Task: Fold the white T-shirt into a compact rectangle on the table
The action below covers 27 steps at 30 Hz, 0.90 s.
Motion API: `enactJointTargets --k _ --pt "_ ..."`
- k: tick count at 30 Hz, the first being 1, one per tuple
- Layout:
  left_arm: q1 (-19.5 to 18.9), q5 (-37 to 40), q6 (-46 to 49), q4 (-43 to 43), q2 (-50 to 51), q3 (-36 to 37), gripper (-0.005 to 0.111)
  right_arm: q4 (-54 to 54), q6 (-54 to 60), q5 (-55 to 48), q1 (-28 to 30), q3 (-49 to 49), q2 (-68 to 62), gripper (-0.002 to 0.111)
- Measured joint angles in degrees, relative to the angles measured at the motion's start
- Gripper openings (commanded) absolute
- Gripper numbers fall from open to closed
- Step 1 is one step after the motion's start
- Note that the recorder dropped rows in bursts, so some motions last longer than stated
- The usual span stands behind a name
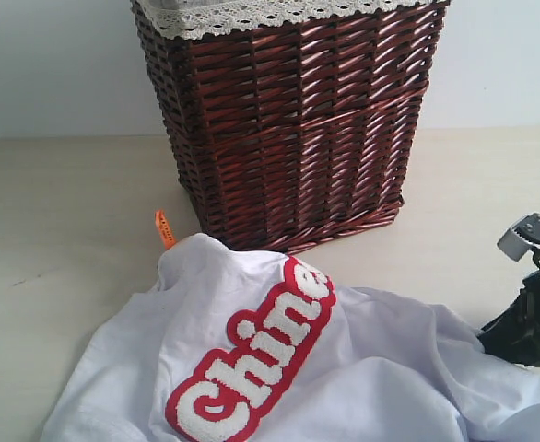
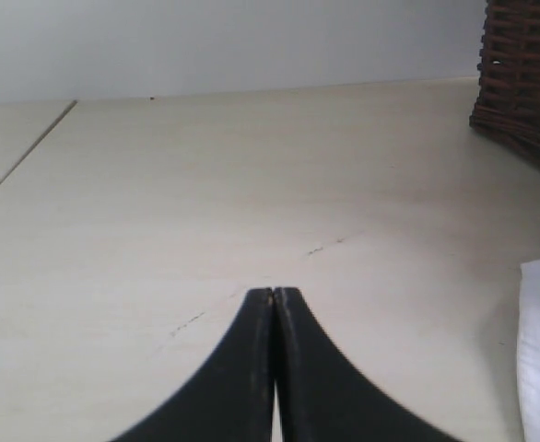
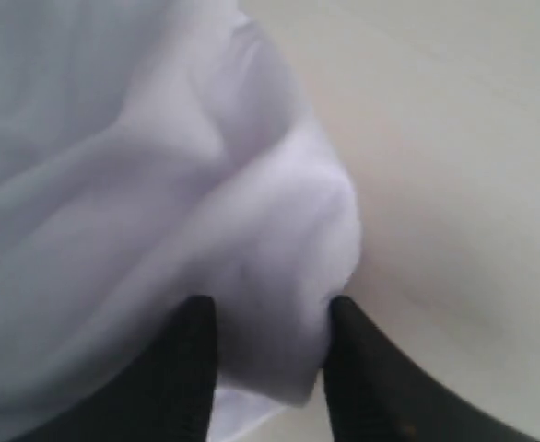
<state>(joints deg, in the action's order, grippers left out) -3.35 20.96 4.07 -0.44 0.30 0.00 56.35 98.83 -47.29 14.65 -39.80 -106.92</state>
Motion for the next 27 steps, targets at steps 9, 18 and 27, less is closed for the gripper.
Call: enactJointTargets --k 9,18,27 --pt "0.0 0.0 0.0 0.0 0.0 0.0 0.0 0.6 0.6 -2.3 0.0 0.0 -0.4 0.0" --pt "0.0 0.0 0.0 0.0 0.0 0.0 0.0 9.9 2.7 14.4 0.0 -3.5 7.4 0.0" --pt "0.0 0.0 0.0 0.0 0.0 0.0 0.0 10.5 4.6 21.9 0.0 -9.5 10.3 0.004"
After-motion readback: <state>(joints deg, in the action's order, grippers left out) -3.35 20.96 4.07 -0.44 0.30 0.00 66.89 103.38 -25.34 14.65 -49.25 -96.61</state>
